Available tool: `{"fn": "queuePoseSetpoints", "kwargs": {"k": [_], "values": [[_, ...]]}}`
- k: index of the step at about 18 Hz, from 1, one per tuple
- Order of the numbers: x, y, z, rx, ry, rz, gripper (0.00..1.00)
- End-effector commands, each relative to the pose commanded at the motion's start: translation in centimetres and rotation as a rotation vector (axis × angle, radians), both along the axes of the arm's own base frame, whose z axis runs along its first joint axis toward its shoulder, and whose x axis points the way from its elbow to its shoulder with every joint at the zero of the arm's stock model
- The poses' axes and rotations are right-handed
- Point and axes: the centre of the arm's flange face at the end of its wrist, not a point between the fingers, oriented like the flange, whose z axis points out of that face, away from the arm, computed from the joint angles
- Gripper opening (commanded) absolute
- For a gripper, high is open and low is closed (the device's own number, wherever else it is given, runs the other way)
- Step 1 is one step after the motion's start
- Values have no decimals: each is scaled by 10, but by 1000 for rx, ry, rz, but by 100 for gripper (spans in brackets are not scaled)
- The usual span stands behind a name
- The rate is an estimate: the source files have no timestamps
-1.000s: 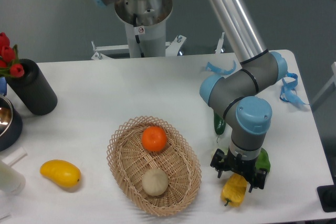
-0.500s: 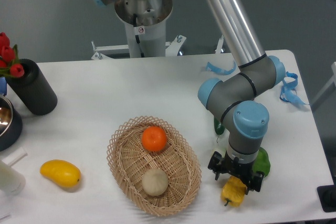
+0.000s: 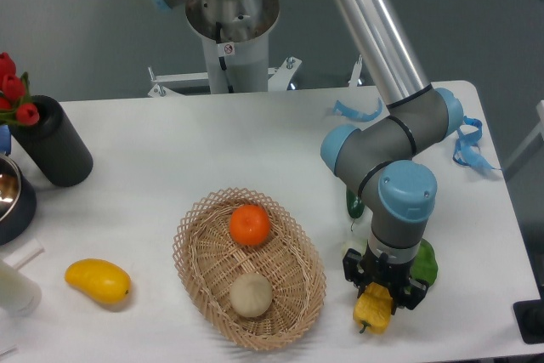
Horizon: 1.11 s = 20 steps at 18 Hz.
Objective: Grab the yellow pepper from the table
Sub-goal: 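Lift the grasped yellow bell pepper up off the table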
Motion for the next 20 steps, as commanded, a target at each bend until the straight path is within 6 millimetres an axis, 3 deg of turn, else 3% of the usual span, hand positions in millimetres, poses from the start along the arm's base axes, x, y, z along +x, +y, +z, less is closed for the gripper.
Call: {"fn": "queuePoseSetpoints", "kwargs": {"k": [4,6,10,14,17,20], "values": [[18,-19,78,43,74,-1,43],[31,-28,103,39,100,-47,43],[56,-58,123,-39,58,-164,43],[90,-93,167,-77,40,-247,43],[92,-114,178,-102,-1,-258,43],[93,-117,184,-99,8,-255,43]]}}
